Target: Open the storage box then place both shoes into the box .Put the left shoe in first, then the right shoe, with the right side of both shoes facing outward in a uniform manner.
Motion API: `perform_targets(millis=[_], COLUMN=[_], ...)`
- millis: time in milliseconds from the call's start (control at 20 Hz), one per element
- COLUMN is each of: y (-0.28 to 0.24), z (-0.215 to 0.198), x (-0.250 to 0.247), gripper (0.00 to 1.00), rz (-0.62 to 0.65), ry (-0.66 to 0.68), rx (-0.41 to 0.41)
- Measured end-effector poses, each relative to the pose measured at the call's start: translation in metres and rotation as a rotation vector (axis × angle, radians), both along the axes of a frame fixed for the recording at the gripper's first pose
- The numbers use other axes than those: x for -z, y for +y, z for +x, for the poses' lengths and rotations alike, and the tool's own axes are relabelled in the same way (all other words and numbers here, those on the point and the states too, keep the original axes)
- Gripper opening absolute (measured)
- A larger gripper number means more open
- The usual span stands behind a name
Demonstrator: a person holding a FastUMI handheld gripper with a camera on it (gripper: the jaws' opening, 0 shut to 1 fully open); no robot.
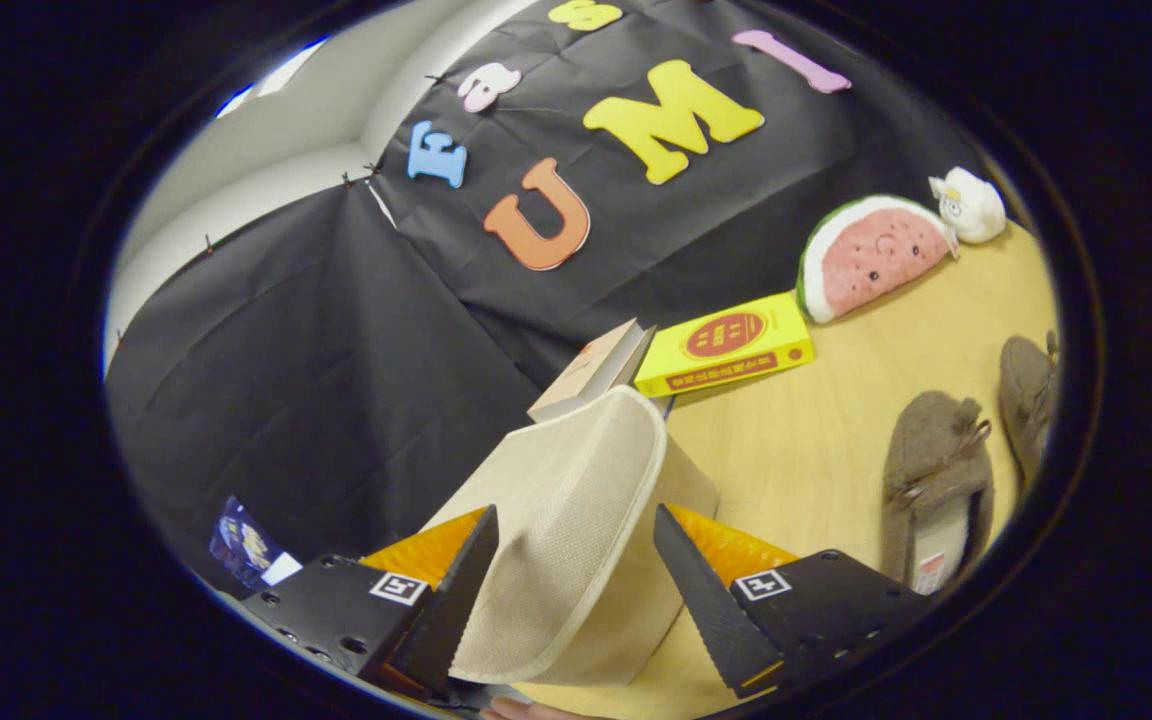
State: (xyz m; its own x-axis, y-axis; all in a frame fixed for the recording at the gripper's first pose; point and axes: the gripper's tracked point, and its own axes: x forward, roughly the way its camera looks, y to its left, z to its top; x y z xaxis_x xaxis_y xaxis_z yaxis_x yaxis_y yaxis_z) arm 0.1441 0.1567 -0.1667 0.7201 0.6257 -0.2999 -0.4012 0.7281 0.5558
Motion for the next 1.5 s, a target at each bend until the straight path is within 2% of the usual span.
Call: perform_targets(millis=[250,400,500,650,800,950,1050,1150,1350,1500], y=[0.006,0.017,0.019,0.017,0.009,0.001,0.000,0.000,0.007,0.017], z=[0.005,0.007,0.005,0.002,0.000,-0.003,-0.011,-0.015,-0.025,-0.030], x=[0.007,0.016,0.011,0.007,0.003,-0.004,-0.016,-0.026,-0.045,-0.074], gripper=[0.95,0.94,0.85,0.73,0.67,0.49,0.37,0.20,0.12,0.12], rz=[0.117,0.217,0.288,0.265,0.239,0.238,0.237,0.216,0.144,0.149], ry=[0.058,0.149,0.193,0.190,0.193,0.190,0.168,0.144,0.105,0.079], rx=[-0.033,-0.077,-0.095,-0.080,-0.054,-0.034,-0.050,-0.047,-0.044,-0.047])
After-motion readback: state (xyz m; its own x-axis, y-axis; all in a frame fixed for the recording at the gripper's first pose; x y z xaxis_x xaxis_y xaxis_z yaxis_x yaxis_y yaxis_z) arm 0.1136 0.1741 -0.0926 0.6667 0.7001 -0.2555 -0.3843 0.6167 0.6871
